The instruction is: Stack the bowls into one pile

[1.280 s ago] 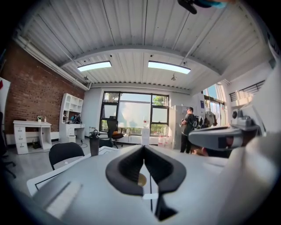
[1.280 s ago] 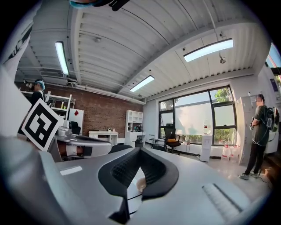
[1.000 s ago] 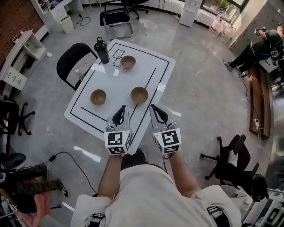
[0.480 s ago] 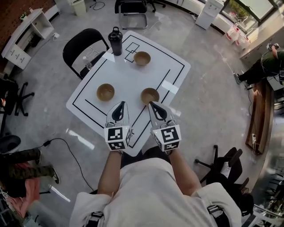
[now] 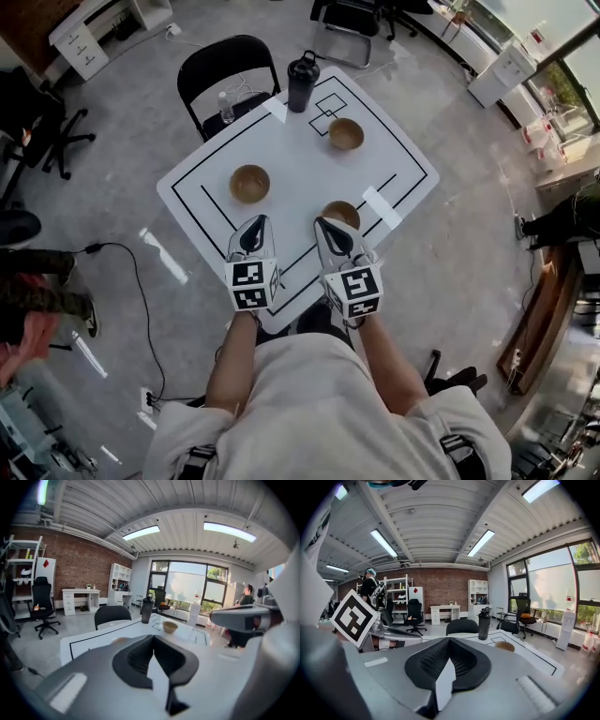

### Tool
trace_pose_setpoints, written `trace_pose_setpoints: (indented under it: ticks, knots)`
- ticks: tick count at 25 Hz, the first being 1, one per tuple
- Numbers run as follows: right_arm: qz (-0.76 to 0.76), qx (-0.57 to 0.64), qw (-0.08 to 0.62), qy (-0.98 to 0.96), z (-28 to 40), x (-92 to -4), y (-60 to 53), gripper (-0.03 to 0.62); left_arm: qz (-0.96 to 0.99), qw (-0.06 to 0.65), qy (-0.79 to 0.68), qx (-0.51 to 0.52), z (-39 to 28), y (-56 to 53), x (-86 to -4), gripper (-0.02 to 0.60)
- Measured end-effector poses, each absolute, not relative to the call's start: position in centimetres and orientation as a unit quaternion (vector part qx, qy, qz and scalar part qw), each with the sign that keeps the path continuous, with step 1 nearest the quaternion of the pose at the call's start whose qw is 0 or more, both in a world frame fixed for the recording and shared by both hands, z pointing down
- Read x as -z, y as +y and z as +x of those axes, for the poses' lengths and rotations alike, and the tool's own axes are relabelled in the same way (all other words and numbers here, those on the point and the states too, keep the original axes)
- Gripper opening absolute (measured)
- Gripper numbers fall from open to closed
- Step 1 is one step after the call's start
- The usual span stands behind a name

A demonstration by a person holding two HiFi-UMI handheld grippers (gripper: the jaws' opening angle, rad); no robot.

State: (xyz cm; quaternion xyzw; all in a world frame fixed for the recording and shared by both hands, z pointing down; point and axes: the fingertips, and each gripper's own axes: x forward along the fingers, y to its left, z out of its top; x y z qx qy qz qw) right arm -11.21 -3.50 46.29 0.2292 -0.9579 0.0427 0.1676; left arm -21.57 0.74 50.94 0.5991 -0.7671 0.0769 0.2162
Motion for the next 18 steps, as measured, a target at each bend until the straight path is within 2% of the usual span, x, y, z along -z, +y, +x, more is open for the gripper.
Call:
trace_pose_setpoints:
  ticks: [5, 18]
  knots:
    - [0.206, -0.049, 0.176, -0.961, -12.4, -46.7, -3.2, 0.000, 0.521, 0.299, -0.795, -0.082, -25.3, 2.3, -54.1, 0.002]
    - [0.249, -0.057, 0.209, -0.944, -11.7, -49.1, -4.8, 0.000, 0.482, 0.379, -0.785, -0.088, -28.9, -0.1, -60.9, 0.003]
